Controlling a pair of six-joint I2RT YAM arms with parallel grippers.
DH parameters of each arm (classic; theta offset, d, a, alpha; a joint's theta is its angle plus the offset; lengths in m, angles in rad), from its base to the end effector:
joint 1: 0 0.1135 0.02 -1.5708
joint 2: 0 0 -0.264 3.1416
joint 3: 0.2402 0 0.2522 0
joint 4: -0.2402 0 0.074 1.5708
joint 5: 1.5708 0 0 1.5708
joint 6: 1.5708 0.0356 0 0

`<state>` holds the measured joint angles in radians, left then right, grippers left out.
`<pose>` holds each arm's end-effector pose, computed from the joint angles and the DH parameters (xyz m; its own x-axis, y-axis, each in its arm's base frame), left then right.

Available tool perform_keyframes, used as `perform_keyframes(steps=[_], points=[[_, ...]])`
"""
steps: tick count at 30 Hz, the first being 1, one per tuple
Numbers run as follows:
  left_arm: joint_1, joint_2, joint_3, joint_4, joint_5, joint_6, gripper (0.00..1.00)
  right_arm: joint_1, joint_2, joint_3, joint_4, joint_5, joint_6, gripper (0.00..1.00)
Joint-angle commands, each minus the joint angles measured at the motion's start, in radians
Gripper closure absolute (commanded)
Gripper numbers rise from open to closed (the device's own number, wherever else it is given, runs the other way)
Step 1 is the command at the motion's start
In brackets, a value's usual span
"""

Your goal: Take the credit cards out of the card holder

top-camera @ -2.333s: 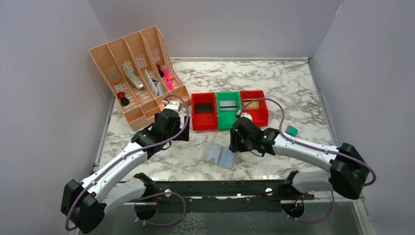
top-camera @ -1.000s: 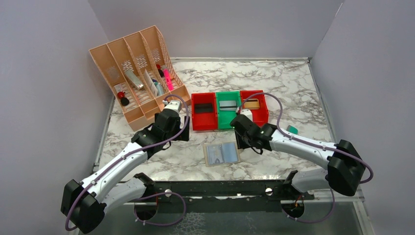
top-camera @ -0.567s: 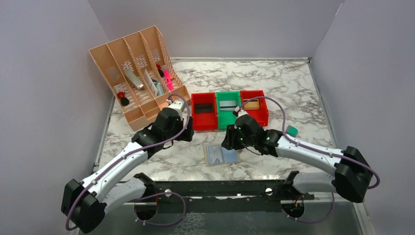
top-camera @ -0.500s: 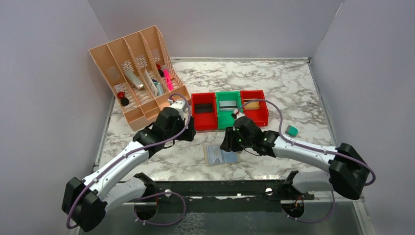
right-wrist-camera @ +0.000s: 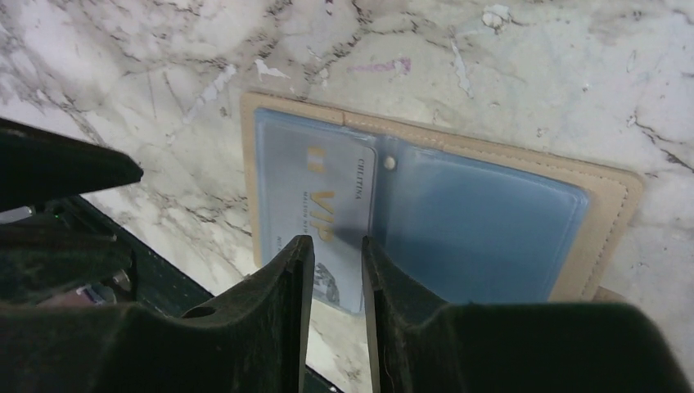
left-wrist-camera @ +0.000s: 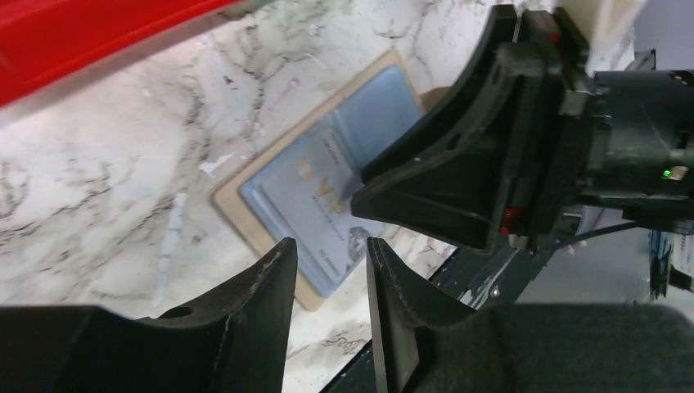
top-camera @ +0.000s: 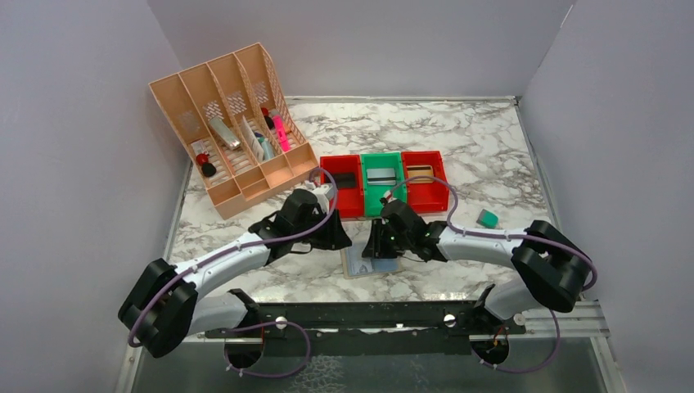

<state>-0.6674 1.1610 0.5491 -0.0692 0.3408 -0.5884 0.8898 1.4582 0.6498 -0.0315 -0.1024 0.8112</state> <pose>0.1759 -0.1538 0.1963 -0.8484 0.0025 -0.5294 0.3804 0.6984 -0.6063 0.1709 0.2167 0.1586 -0.9144 0.0173 -0.4045 -0.2219 0.8142 0.5365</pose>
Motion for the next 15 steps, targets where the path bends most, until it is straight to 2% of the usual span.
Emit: perform_keyframes(steps=[1, 15], points=[[-0.058, 0.032, -0.003, 0.085, 0.016, -0.049, 0.60, -0.001, 0.012, -0.030, 0.032, 0.018, 0.029, 0.67], [-0.190, 0.201, 0.005, 0.089, -0.107, -0.084, 0.60, -0.006, 0.035, -0.114, 0.098, 0.011, 0.107, 0.71]])
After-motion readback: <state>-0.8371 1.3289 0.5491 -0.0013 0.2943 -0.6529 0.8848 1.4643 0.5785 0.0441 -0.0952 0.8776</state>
